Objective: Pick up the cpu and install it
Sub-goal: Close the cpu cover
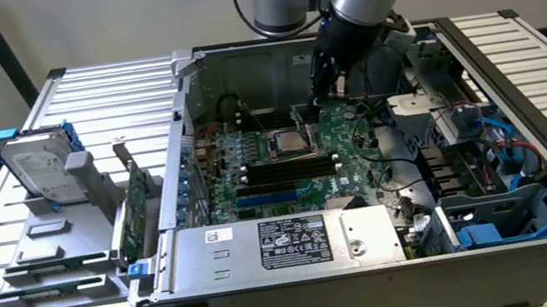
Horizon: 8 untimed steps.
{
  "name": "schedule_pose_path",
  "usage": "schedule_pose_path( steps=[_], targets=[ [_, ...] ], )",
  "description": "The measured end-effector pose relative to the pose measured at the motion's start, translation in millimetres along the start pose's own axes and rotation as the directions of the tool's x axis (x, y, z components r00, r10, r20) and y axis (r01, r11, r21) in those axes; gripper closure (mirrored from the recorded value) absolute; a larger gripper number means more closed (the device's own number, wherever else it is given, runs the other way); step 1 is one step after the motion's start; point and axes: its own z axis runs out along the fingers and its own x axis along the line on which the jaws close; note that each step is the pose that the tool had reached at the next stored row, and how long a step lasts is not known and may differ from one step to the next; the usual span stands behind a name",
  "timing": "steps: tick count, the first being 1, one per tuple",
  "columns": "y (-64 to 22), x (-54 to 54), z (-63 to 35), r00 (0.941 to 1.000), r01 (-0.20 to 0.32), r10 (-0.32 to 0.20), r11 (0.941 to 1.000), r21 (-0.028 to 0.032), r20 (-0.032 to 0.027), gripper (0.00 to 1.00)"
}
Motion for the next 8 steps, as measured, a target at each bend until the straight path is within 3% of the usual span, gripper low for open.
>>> schedule_pose_path(
  steps=[2,8],
  targets=[
    [-5.0,-0.3,1.9,1.0,-0.001,0.001,0.9999,0.0112,-0.0006,0.89],
    [-22.0,-1.5,9.0,1.0,-0.003,0.003,0.9995,0.0324,-0.0002,0.89]
  ],
)
